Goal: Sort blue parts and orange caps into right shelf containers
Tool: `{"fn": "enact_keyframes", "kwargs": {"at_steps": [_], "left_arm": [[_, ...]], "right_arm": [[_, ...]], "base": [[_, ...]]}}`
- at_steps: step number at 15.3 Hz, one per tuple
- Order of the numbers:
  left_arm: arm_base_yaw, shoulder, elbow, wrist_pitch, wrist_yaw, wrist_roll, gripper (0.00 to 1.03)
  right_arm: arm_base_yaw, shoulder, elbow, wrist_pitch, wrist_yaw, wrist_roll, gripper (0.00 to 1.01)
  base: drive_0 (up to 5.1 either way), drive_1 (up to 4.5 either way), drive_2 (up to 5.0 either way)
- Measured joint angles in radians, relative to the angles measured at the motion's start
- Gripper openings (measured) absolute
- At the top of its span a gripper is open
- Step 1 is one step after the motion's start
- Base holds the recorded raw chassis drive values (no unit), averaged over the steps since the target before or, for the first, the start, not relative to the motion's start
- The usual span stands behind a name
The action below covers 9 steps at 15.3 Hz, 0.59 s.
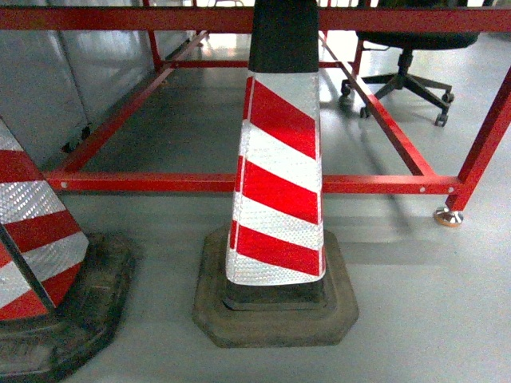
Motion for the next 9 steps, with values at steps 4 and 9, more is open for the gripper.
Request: {"fn": "enact_keyframes", "kwargs": {"at_steps": [4, 9], "left_arm": [[0.0, 0.0, 0.0, 0.0, 0.0, 0.0, 0.98], [0.0, 0.0, 0.0, 0.0, 0.0, 0.0, 0.98]], "right_arm": [[0.0, 0.0, 0.0, 0.0, 0.0, 0.0, 0.98], [0.0, 0.0, 0.0, 0.0, 0.0, 0.0, 0.98]], "base": [[0.0, 0.0, 0.0], [0.0, 0.0, 0.0]]}}
